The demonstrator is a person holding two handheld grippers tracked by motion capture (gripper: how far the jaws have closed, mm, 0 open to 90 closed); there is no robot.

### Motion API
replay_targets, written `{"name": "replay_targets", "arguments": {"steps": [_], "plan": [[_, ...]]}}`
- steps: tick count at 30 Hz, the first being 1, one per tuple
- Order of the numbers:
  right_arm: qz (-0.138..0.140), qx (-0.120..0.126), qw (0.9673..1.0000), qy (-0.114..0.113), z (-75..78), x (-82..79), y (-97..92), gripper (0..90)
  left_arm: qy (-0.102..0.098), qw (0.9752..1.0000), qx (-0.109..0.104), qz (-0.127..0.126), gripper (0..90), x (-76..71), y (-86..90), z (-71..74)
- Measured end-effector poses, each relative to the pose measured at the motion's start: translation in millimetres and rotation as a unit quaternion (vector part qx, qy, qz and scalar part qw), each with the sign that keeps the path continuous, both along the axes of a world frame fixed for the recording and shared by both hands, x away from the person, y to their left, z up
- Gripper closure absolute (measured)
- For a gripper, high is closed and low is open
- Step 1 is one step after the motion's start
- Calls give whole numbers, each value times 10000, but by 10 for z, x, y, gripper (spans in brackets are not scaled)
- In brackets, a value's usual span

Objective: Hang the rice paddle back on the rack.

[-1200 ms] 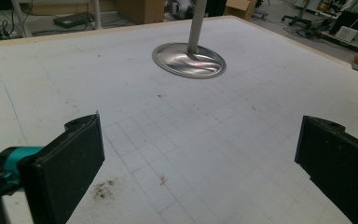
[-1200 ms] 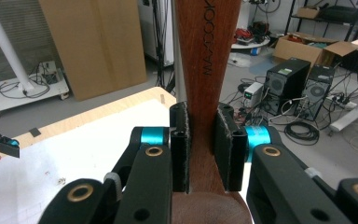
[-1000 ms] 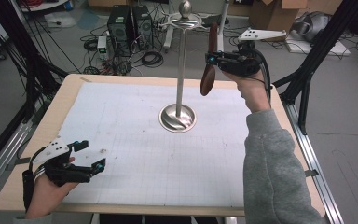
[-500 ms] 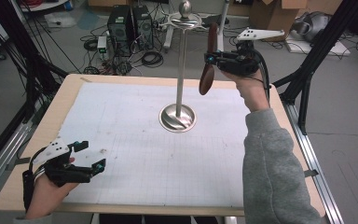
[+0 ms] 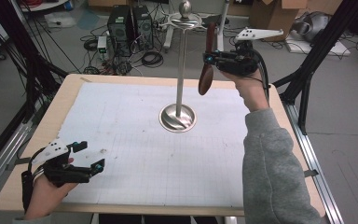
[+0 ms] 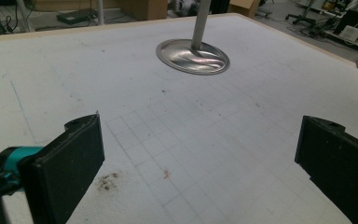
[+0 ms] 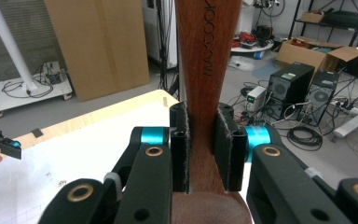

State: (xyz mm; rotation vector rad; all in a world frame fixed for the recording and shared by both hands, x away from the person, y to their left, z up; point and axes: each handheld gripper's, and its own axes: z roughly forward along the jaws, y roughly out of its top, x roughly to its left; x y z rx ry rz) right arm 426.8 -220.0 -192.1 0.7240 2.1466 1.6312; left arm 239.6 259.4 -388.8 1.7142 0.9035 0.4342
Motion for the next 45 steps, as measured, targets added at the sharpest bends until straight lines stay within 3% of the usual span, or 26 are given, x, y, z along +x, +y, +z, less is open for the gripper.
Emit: {"name": "replay_targets", "arguments": {"steps": [29, 45], "plan": [[-91, -35, 10000, 2, 13, 57, 132, 776, 40, 9999, 20, 119, 18, 6, 84, -42], [-185, -174, 9997, -64, -20, 74, 189, 773, 102, 9997, 189, 146, 18, 17, 66, -84]]}}
